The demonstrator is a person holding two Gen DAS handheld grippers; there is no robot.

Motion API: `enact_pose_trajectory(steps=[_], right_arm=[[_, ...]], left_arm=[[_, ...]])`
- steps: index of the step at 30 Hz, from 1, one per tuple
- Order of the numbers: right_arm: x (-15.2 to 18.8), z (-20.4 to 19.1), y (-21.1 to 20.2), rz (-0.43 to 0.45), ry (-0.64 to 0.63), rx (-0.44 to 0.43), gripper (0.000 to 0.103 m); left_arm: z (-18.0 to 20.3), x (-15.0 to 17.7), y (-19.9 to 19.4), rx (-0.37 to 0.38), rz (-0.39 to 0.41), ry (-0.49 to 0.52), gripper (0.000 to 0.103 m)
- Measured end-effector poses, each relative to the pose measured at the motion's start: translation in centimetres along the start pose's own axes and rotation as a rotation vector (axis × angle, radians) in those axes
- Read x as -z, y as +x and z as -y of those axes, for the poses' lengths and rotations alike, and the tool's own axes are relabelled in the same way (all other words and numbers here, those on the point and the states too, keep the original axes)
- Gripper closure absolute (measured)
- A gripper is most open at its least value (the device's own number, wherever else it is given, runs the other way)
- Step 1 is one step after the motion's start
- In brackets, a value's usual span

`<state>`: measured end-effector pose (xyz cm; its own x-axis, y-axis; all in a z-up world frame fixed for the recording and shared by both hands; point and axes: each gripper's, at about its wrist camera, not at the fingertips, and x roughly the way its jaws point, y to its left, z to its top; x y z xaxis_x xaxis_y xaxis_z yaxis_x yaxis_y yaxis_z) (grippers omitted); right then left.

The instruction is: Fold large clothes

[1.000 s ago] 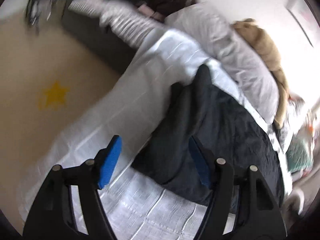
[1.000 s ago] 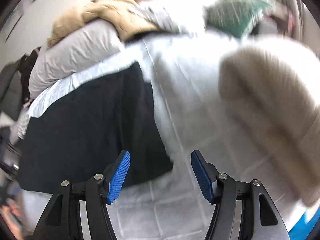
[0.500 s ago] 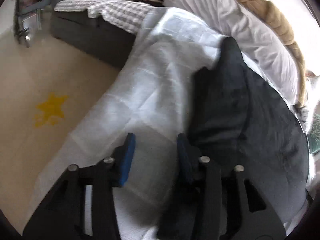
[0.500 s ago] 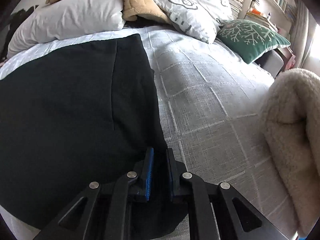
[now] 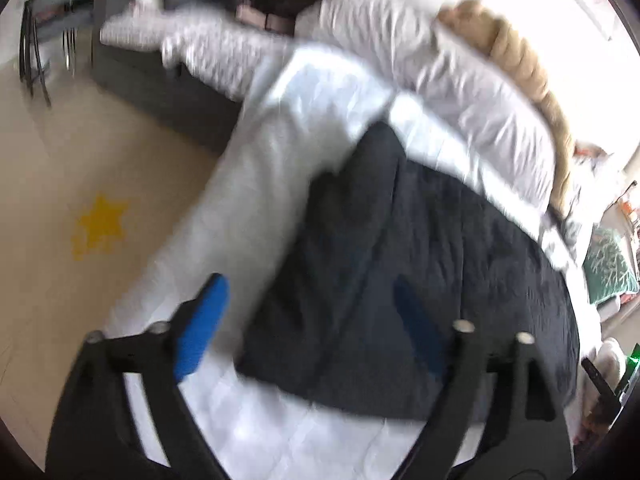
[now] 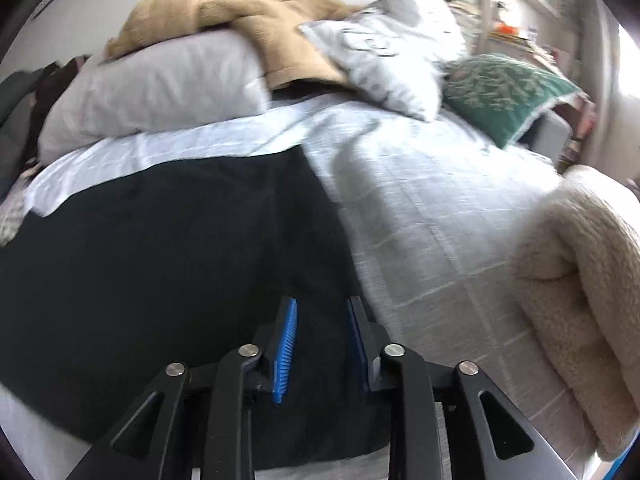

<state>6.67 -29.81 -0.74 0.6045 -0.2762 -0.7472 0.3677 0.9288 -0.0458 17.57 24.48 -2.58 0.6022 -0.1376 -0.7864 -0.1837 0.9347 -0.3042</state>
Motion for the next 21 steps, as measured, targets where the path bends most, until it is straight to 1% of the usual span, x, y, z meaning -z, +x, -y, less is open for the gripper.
enact_pose_trajectory(steps=[1,2,4,6,8,10,12,14,17,19,20,21], right_arm=[[-0.2,-1.0,-0.4,-0.006,-0.028,-0.017,0.060],[-0.3,-1.7,-0.7,-0.009,-0.050,-0.025,0.048],[-0.4,-3.8,-1.6,-0.010,-0.104,-0.044,0.040],[-0.6,-5.8,-2.3,-0.016,-0.151,-0.071,0.037],[-0.5,-8.0,-2.7,-0.035,-0.188,-0.095,0.035],[-0.1,-10.1,-3.0,-0.056,-0.221,-0.137,0.035],[0.2,-11.4,-3.2,-0.059,-0.244,-0.165,0.035],[0.2,-12.8,-3.2,-0.056,-0.273,-0.184,0.035],[0.5,-14.8,-3.1,-0.053,-0.295,-0.223,0.035],[0.9,-15.9,-2.7,-0.047,-0.282,-0.280,0.036],[1.2,-16.3,-2.4,-0.048,-0.287,-0.302,0.040],[1.6,-17.1,-2.4,-0.046,-0.306,-0.332,0.044]], left_arm=[[0.4,0.5,0.6,-0.021,-0.068,-0.011,0.012],[0.5,1.0,1.1,-0.021,-0.116,-0.019,0.012],[0.5,2.4,1.8,0.013,-0.192,-0.046,0.012],[0.2,3.3,2.7,0.015,-0.232,-0.078,0.012],[0.3,4.0,3.5,0.020,-0.247,-0.106,0.012],[-0.1,4.4,4.4,0.048,-0.256,-0.152,0.012],[-0.4,4.7,5.2,0.097,-0.255,-0.202,0.012],[-1.1,4.9,5.8,0.139,-0.232,-0.269,0.013],[-1.8,5.5,6.4,0.196,-0.168,-0.349,0.014],[-1.9,6.0,6.5,0.218,-0.106,-0.378,0.019],[-1.9,6.2,6.4,0.219,-0.084,-0.383,0.020],[-1.9,6.3,6.4,0.220,-0.062,-0.392,0.024]])
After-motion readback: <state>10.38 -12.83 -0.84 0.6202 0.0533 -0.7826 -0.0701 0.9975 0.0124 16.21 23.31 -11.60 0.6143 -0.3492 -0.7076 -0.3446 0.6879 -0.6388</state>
